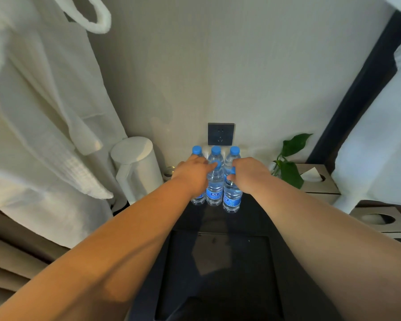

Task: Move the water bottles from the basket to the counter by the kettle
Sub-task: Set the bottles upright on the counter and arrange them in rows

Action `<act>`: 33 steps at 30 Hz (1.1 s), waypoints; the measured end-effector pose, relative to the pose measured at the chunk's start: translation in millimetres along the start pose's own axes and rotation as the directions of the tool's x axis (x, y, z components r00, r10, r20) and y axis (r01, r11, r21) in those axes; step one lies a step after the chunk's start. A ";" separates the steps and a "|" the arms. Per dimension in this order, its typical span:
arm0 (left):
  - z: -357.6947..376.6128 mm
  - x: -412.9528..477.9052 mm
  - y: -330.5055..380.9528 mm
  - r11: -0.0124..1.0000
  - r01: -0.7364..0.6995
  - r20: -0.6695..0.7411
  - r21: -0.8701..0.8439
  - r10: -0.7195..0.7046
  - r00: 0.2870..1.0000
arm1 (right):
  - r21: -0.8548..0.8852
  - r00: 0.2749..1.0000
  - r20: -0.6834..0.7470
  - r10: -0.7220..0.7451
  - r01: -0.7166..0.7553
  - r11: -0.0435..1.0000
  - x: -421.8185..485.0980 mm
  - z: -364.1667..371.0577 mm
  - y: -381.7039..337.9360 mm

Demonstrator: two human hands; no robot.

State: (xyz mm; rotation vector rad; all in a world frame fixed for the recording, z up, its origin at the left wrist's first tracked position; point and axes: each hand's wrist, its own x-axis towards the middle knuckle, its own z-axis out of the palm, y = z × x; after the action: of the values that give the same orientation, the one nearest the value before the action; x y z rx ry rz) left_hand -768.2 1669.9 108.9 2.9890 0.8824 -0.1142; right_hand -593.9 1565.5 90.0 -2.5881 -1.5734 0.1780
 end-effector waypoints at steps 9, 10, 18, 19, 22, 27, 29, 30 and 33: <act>1.0 -1.1 -2.2 0.999 -0.009 0.027 0.054 0.008 1.000 | -0.062 0.999 -0.013 0.045 -0.046 0.997 3.5 -7.3 -0.8; 0.9 -0.5 -2.4 0.998 -0.015 0.030 0.061 0.013 0.999 | -0.070 0.999 -0.012 0.047 -0.048 0.996 4.2 -7.8 -0.8; 3.6 0.0 -4.5 0.998 -0.030 0.024 0.054 0.029 0.999 | 0.100 0.999 -0.040 0.026 -0.022 0.995 -3.4 4.2 2.8; 4.1 0.3 -4.4 0.998 -0.030 0.019 0.046 0.029 0.999 | 0.119 0.999 -0.042 0.025 -0.020 0.993 -4.9 3.9 3.6; 5.3 1.6 -4.5 0.999 -0.028 0.007 0.022 0.028 1.000 | 0.122 0.999 -0.047 0.021 -0.015 0.992 -5.5 1.3 4.7; 5.1 3.8 -5.2 1.000 -0.026 0.018 -0.002 0.026 1.000 | 0.165 0.999 -0.042 0.012 -0.005 0.986 -0.9 1.2 4.9; 5.0 3.8 -5.6 1.000 -0.029 0.020 0.000 0.029 0.999 | 0.181 0.999 -0.045 0.008 0.001 0.984 -1.3 1.3 6.4; 5.1 3.8 -5.7 0.999 -0.033 0.022 0.004 0.032 0.999 | 0.187 0.999 -0.044 0.005 0.003 0.982 -2.0 1.4 7.5; 5.1 4.2 -5.4 0.999 -0.038 0.023 0.016 0.038 0.999 | 0.189 0.999 -0.045 0.005 0.004 0.982 -4.0 3.7 10.0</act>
State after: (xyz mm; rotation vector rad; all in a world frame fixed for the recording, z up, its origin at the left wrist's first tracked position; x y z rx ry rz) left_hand -767.9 1676.5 103.5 3.0111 0.8258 -0.1550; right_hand -587.5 1557.5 85.0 -2.4305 -1.4637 0.2535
